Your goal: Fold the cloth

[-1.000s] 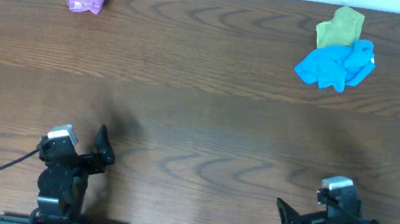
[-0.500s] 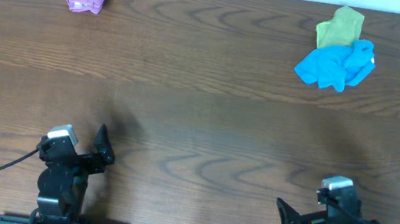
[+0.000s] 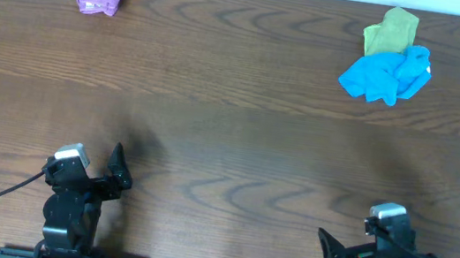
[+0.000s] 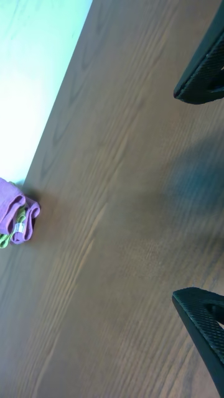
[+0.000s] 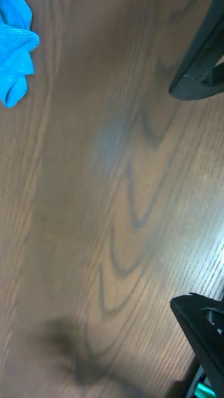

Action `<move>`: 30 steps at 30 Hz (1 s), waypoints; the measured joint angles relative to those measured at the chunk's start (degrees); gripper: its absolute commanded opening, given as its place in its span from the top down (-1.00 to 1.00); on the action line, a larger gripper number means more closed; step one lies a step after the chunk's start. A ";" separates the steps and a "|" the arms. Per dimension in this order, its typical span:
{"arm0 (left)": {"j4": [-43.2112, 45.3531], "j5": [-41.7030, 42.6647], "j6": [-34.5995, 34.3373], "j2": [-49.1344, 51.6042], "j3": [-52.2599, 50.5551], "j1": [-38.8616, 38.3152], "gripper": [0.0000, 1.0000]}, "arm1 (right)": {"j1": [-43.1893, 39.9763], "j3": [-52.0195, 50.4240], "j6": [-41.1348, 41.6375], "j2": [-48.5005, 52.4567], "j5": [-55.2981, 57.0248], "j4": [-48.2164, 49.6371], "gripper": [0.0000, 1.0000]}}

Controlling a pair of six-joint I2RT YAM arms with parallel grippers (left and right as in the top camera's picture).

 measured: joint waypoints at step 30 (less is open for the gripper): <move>0.28 0.02 0.00 -0.02 -0.07 0.00 -0.91 | -31.65 -28.52 -21.62 -19.04 1.01 22.77 -0.98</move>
